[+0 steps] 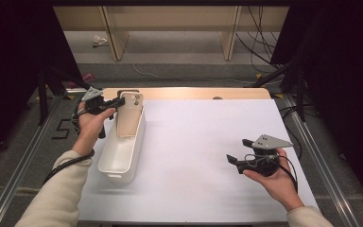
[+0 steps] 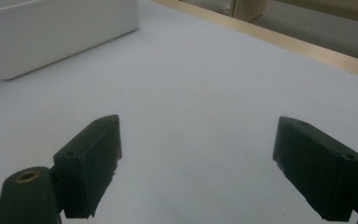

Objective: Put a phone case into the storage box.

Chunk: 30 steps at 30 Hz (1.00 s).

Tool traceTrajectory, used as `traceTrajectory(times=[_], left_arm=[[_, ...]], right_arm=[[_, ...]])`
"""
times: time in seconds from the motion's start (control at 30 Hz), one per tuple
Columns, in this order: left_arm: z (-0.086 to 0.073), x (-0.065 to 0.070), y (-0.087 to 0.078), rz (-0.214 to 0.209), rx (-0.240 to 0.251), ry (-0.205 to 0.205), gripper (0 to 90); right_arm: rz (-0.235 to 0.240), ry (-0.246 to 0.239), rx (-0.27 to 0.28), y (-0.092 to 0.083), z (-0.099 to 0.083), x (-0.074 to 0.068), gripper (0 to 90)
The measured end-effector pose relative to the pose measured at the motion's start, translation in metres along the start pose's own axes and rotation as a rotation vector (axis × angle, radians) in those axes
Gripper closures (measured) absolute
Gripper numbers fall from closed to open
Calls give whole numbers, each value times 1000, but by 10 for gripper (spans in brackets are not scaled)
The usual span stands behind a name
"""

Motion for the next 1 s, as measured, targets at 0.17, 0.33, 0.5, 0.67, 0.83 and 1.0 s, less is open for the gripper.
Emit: traceTrajectory(times=[0.17, 0.33, 0.5, 0.67, 0.83, 1.0], left_arm=[[-3, -3, 1, 5, -8, -4, 805], [-4, -5, 2, 7, -15, -6, 801], [-4, -6, 2, 14, -21, -4, 797], [-5, -8, 2, 19, -25, -1, 794], [-5, -10, 2, 27, -28, 1, 789], [-6, -12, 2, 34, -33, 4, 786]], right_arm=[[1, -1, 1, 0, 0, 0, 162], [3, -1, 1, 0, 0, 0, 162], [2, -1, 0, 0, 0, 0, 162], [3, -1, 0, 0, 0, 0, 162], [4, -2, 1, 0, 0, 0, 162], [5, 0, 0, 0, 0, 0, 162]])
Point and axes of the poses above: each handheld gripper's, and its own axes: y roughly forward along the jaws, z roughly out of its top, x roughly to its right, the point moved 9 cm from there along y, roughly forward along the jaws, and after that the axes turned 7 degrees about -x, right-handed, at the moved point
